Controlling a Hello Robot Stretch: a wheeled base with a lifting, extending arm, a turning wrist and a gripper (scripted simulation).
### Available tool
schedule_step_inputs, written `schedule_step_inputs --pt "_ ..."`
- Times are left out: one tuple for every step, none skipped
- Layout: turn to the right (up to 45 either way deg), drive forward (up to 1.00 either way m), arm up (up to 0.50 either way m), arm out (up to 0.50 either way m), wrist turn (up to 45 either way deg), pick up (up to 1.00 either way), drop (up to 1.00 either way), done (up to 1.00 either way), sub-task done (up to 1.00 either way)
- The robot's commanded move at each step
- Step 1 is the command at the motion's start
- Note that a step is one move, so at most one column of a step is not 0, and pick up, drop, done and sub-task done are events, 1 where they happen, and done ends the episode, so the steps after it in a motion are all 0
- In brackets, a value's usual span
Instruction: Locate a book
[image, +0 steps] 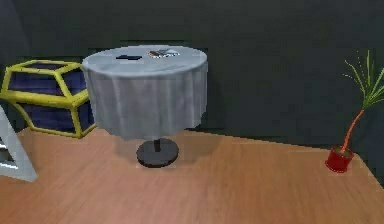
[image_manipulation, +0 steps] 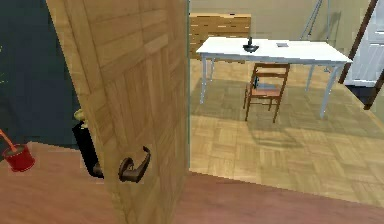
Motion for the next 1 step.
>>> schedule_step_inputs --pt "12.0 0.00 0.00 0.00 0.0 0.00 0.00 0.00 0.00"
